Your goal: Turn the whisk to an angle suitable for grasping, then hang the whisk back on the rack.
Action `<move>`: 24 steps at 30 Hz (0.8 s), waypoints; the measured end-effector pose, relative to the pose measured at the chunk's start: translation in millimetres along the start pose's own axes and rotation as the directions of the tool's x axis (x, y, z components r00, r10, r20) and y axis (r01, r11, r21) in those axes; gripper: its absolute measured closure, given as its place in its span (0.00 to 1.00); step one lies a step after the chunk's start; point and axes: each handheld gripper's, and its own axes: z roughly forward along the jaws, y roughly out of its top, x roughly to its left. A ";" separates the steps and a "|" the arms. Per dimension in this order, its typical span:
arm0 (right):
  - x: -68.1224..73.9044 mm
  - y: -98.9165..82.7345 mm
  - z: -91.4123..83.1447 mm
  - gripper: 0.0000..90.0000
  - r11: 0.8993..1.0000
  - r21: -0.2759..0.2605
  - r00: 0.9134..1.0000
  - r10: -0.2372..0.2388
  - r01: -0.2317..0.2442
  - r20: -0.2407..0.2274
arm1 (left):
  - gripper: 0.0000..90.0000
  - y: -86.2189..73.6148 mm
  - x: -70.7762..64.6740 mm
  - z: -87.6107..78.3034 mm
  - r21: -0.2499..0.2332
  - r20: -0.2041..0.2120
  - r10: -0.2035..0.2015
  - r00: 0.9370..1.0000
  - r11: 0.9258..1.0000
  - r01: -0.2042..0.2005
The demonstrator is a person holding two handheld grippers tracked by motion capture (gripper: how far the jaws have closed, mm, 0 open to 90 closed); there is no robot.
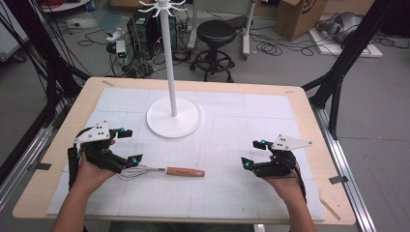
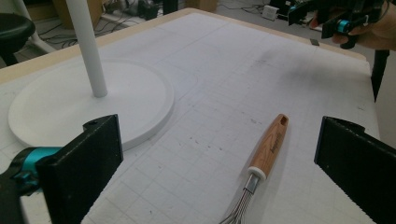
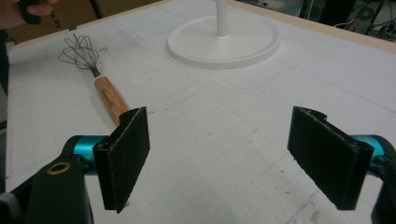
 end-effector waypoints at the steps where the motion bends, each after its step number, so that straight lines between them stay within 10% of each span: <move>1: 0.0 0.0 0.0 0.20 1.000 0.000 1.000 0.000 0.000 0.000 | 0.02 0.6 -0.1 0.6 0.000 0.002 0.003 1.000 1.000 -0.003; 17: 0.7 4.2 -6.6 0.20 1.000 -0.016 1.000 -0.019 0.019 0.016 | 0.02 21.3 -26.0 34.4 0.087 0.082 0.075 0.994 0.993 -0.082; 24: -0.4 4.9 -4.8 0.20 1.000 -0.013 1.000 -0.023 0.023 0.018 | 0.02 30.6 -42.6 73.1 0.230 0.135 0.127 0.983 0.961 -0.155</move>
